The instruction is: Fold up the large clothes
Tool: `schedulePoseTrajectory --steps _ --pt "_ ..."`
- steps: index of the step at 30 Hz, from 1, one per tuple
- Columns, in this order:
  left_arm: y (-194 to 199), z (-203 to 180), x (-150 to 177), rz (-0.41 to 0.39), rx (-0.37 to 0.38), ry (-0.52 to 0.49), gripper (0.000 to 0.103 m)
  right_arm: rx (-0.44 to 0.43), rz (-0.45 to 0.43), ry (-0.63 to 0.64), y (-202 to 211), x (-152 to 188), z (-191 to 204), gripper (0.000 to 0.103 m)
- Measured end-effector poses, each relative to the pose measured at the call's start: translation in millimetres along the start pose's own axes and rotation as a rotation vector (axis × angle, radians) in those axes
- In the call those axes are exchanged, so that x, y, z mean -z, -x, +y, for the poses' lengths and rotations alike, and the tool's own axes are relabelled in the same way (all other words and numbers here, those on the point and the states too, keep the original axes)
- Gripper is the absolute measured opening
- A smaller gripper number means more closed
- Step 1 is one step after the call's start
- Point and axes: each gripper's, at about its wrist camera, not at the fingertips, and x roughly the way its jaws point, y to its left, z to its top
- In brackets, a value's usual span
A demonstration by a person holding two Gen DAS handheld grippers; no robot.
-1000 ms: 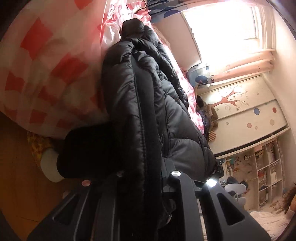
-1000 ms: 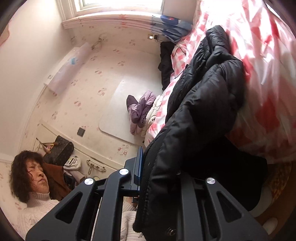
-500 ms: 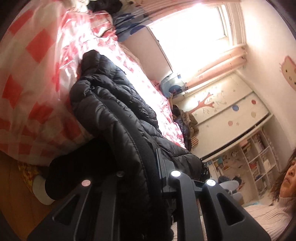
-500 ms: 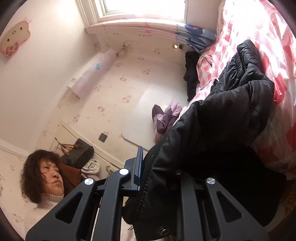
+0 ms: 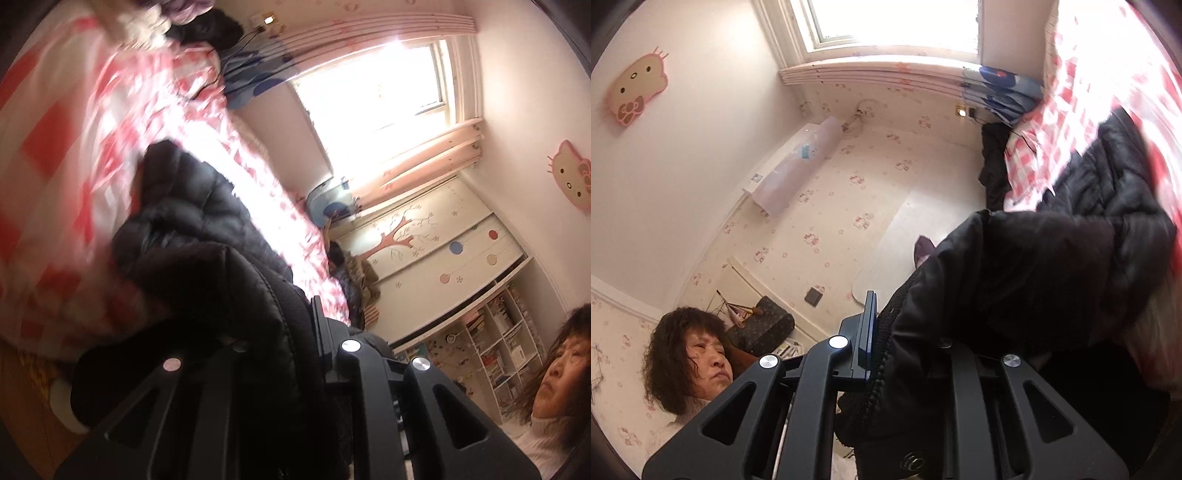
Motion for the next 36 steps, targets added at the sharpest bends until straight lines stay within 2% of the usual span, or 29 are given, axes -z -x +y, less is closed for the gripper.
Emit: schedulePoseTrajectory --steps 5,12,16,22,26,28,31,36 --pt "-28.9 -10.4 -53.2 -0.044 0.006 -0.011 0.016 0.002 -0.029 0.023 -23.3 -43.9 -2.8 0.014" --pt "-80.5 6.7 -128.6 -0.106 -0.013 0.039 0.016 0.06 -0.049 0.025 -65.4 -116.4 -19.9 0.014" --pt "-115.6 29.7 -163.3 -0.135 -0.032 0.092 0.016 0.139 -0.082 -0.002 -86.8 -156.2 -43.0 0.014" --pt "-169.2 71.5 -200.6 -0.162 -0.081 0.153 0.016 0.286 -0.145 -0.086 -111.1 -214.1 -111.5 0.014" --pt "-206.5 118.3 -215.8 -0.185 -0.174 0.226 0.016 0.396 -0.172 -0.164 -122.2 -234.1 -176.3 0.014" --pt "-224.3 148.3 -217.4 -0.176 -0.25 0.282 0.016 0.457 -0.181 -0.221 -124.4 -238.0 -212.3 0.016" --pt "-241.7 181.1 -217.2 -0.154 -0.326 0.339 0.016 0.51 -0.185 -0.281 -122.5 -233.8 -252.7 0.016" --pt "-260.4 190.4 -220.0 -0.122 -0.42 0.356 0.019 0.542 -0.195 -0.327 -121.0 -224.8 -282.2 0.019"
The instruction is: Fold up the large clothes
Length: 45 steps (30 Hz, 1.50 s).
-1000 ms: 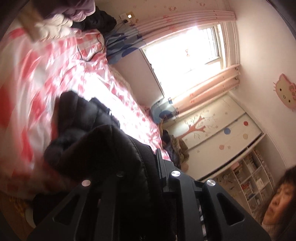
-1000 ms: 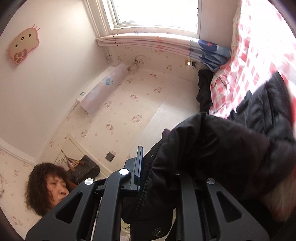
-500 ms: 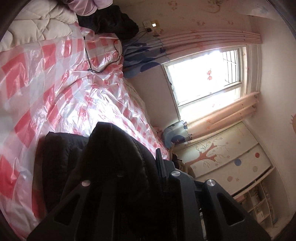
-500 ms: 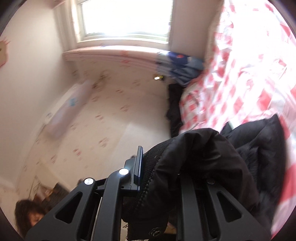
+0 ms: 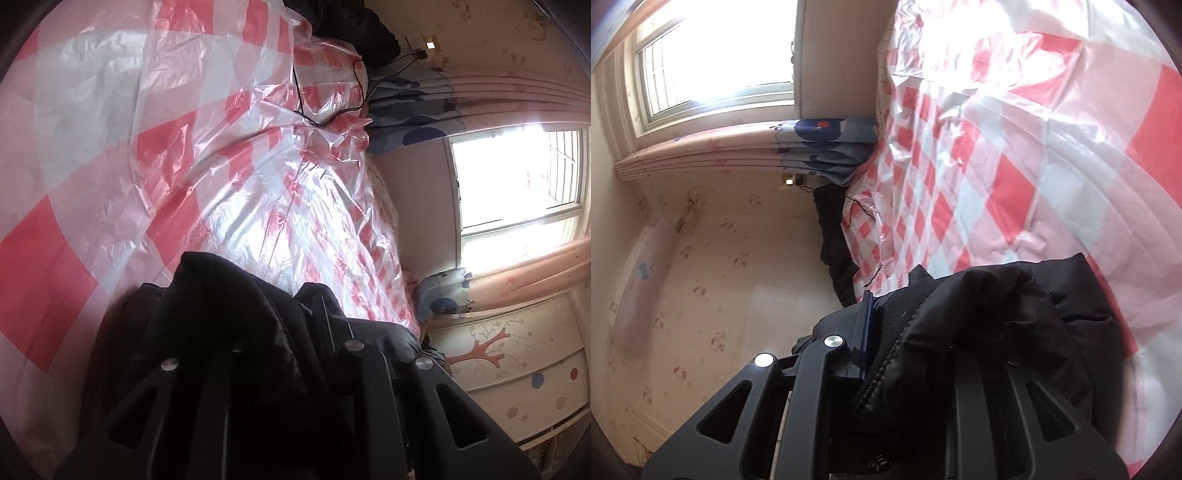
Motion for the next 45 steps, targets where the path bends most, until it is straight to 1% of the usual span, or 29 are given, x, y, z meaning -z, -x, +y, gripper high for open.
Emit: schedulePoseTrajectory --steps 2,3,4,5,6,7,8,12,13,15,16,17,20,21,22,23,25,26,28,30,31,32,34,35,37,39,42,43,45 --pt "-0.5 -2.5 0.1 0.006 -0.013 0.005 0.024 0.02 0.006 -0.021 1.3 -2.0 -3.1 0.025" --pt "4.5 -7.2 0.0 0.0 -0.006 0.011 0.029 0.03 0.009 -0.026 2.7 -3.0 -2.4 0.033" --pt "8.7 -10.4 -0.4 -0.005 0.001 0.015 0.033 0.035 0.008 -0.023 4.2 -3.7 -0.2 0.047" --pt "15.3 -14.5 -0.6 -0.018 0.018 0.022 0.042 0.046 0.002 -0.011 7.5 -3.5 6.8 0.055" --pt "24.3 -20.7 0.1 -0.038 0.042 0.019 0.05 0.055 -0.007 0.012 13.2 -1.5 17.8 0.069" --pt "35.2 -29.2 1.6 -0.062 0.053 -0.001 0.053 0.069 -0.022 0.05 19.0 1.7 31.4 0.076" --pt "44.9 -38.7 4.0 -0.082 0.053 -0.029 0.058 0.096 -0.048 0.113 26.8 7.8 49.7 0.084" --pt "68.5 -85.7 26.6 -0.174 0.024 -0.242 0.071 0.231 -0.08 0.496 31.5 64.1 126.3 0.096" --pt "70.2 -95.5 33.1 -0.188 0.022 -0.292 0.074 0.299 -0.045 0.628 16.5 86.8 141.5 0.096" --pt "73.0 -120.8 53.8 -0.203 0.023 -0.437 0.086 0.383 0.036 0.788 -15.6 119.9 153.7 0.096" --pt "72.1 -126.3 58.4 -0.194 0.038 -0.462 0.089 0.424 0.082 0.846 -34.7 132.7 154.4 0.096" --pt "68.2 -125.0 57.8 -0.168 0.048 -0.441 0.096 0.477 0.119 0.896 -55.6 143.6 152.3 0.096" --pt "34.5 -90.3 35.3 0.006 -0.058 -0.242 0.096 0.629 0.204 0.966 -115.6 153.7 131.4 0.096" --pt "29.0 -77.8 30.2 0.024 -0.078 -0.18 0.096 0.704 0.224 0.961 -134.4 150.1 118.8 0.096" --pt "28.9 -62.9 24.0 0.008 -0.088 -0.102 0.096 0.745 0.236 0.947 -146.5 144.6 107.4 0.096" --pt "32.5 -59.5 19.4 -0.009 -0.081 -0.082 0.096 0.778 0.249 0.908 -161.8 135.3 96.4 0.096" --pt "45.2 -65.1 13.0 -0.05 0.003 -0.093 0.096 0.817 0.235 0.831 -170.8 120.7 85.5 0.096" --pt "58.1 -79.2 12.5 -0.085 0.089 -0.161 0.096 0.818 0.231 0.797 -170.3 116.9 85.2 0.096" --pt "70.3 -103.4 20.0 -0.1 0.159 -0.292 0.096 0.761 0.175 0.765 -161.7 117.2 96.2 0.096" --pt "63.7 -134.0 43.9 -0.03 0.201 -0.489 0.096 0.756 0.158 0.838 -163.3 122.2 106.4 0.096" --pt "51.6 -141.6 56.0 0.031 0.191 -0.542 0.096 0.766 0.163 0.861 -165.6 122.0 106.5 0.096" --pt "41.2 -144.5 64.1 0.075 0.173 -0.566 0.096 0.787 0.185 0.864 -174.1 118.5 100.2 0.096" --pt "3.6 -145.9 88.0 0.185 0.041 -0.615 0.096 0.828 0.217 0.822 -187.9 104.4 83.5 0.096" --pt "-19.1 -142.3 97.5 0.22 -0.077 -0.637 0.096 0.842 0.201 0.821 -194.9 97.7 76.6 0.096" --pt "-44.0 -135.1 106.7 0.214 -0.21 -0.678 0.096 0.86 0.215 0.796 -205.4 83.4 70.8 0.096" --pt "-51.1 -134.5 108.8 0.205 -0.276 -0.694 0.096 0.856 0.178 0.76 -202.7 79.3 82.0 0.095" --pt "-36.3 -140.5 98.9 0.152 -0.223 -0.611 0.096 0.76 0.109 0.869 -199.7 93.7 115.3 0.095" --pt "-31.2 -140.0 92.5 0.128 -0.19 -0.584 0.096 0.756 0.111 0.903 -204.9 97.0 121.0 0.096" --pt "-33.3 -141.1 86.3 0.093 -0.214 -0.545 0.096 0.789 0.156 0.954 -234.2 99.1 124.9 0.096"
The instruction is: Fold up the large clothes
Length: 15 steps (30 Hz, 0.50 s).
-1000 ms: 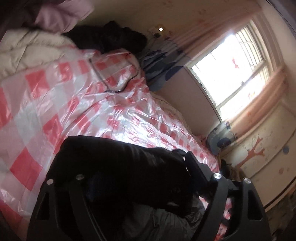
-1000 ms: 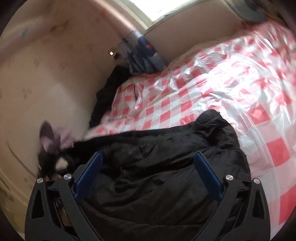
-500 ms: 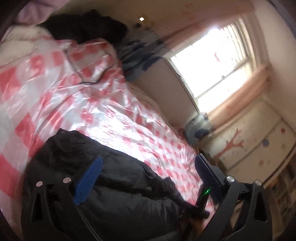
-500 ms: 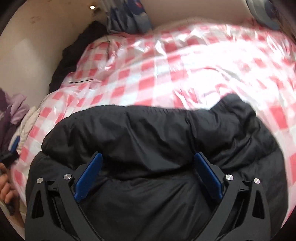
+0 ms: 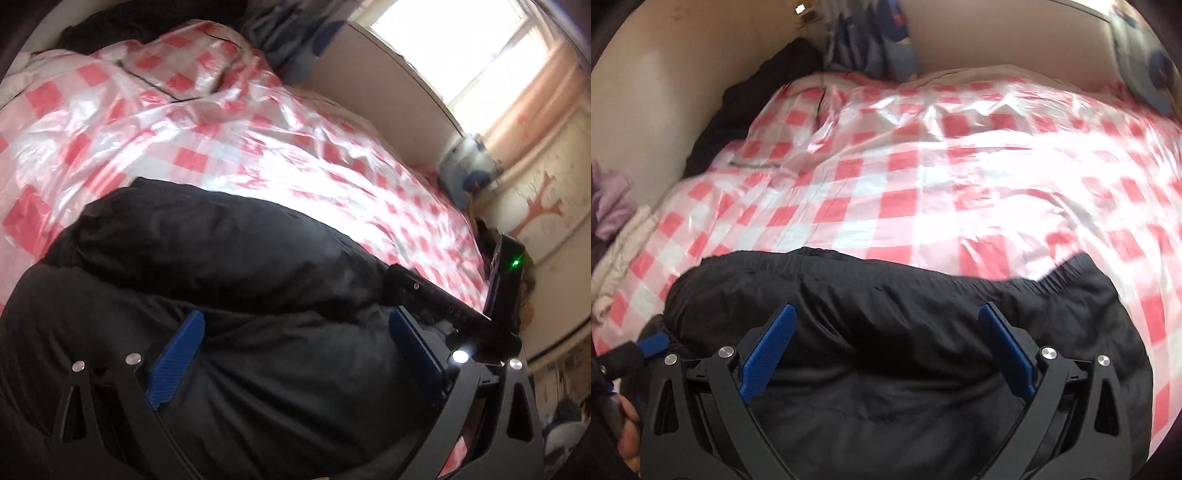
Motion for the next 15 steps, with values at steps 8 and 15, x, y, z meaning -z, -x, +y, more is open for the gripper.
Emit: schedulePoseTrajectory --steps 8,15 --pt "-35.2 4.5 -1.6 0.093 -0.103 -0.002 0.096 0.053 0.274 -0.054 -90.6 -10.8 -6.7 0.096" --pt "6.8 21.4 -4.4 -0.043 -0.141 0.054 0.096 0.08 0.037 -0.104 38.7 4.4 -41.9 0.096"
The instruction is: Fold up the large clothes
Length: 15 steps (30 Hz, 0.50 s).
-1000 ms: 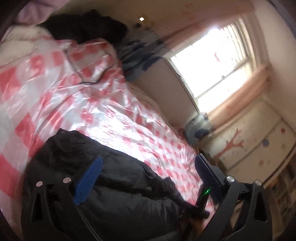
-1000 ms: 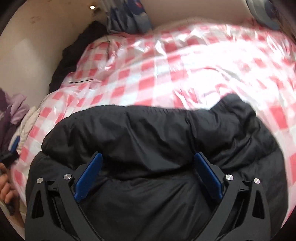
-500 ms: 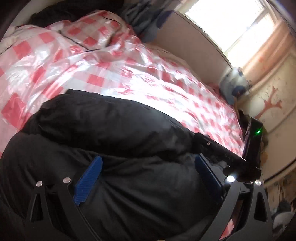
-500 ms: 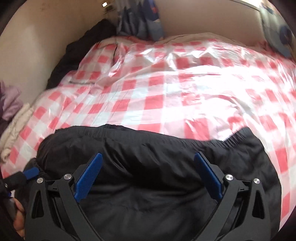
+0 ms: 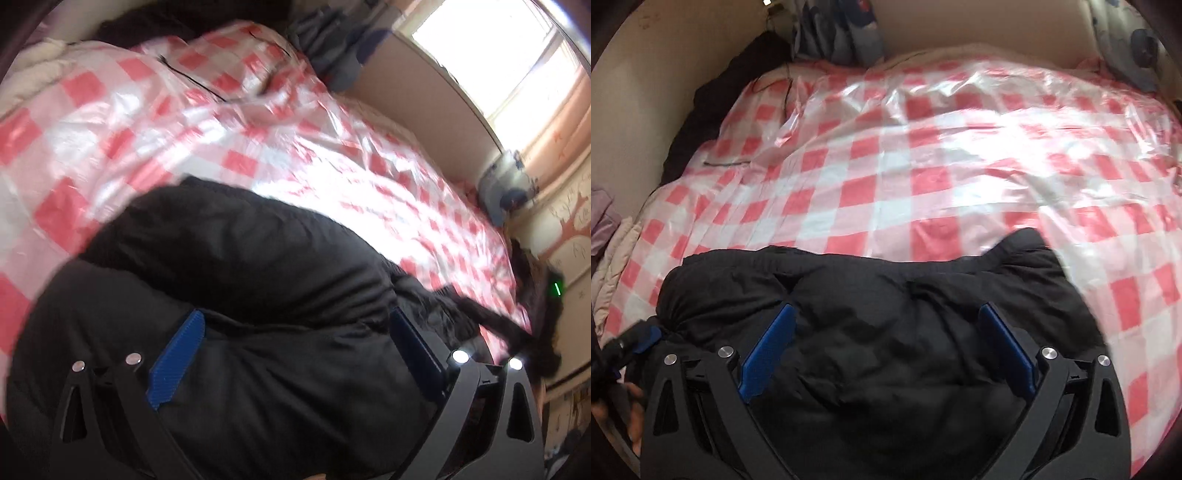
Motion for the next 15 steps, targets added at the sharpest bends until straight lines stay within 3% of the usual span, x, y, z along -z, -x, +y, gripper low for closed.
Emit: schedulePoseTrajectory --steps 2,4,7,10,11,15 --pt "4.9 17.8 -3.7 -0.028 -0.051 0.036 0.096 0.073 -0.022 -0.044 4.7 15.0 -32.8 0.096" --pt "-7.9 31.9 -4.0 0.005 -0.093 0.044 0.096 0.094 0.03 -0.118 -18.0 33.2 -68.8 0.096" --pt "-37.3 38.9 0.3 0.073 -0.117 -0.005 0.096 0.005 0.065 -0.192 -48.2 47.9 -101.8 0.096" --pt "-38.5 39.9 2.3 0.072 -0.138 -0.01 0.096 0.061 0.075 -0.174 -35.3 42.3 -93.3 0.096" --pt "-32.9 41.3 1.6 0.064 -0.132 0.009 0.096 0.055 0.035 -0.165 -19.9 40.9 -84.2 0.096" --pt "-6.0 32.6 -2.6 0.004 -0.085 0.037 0.096 -0.075 -0.115 0.003 32.2 38.3 -5.0 0.096"
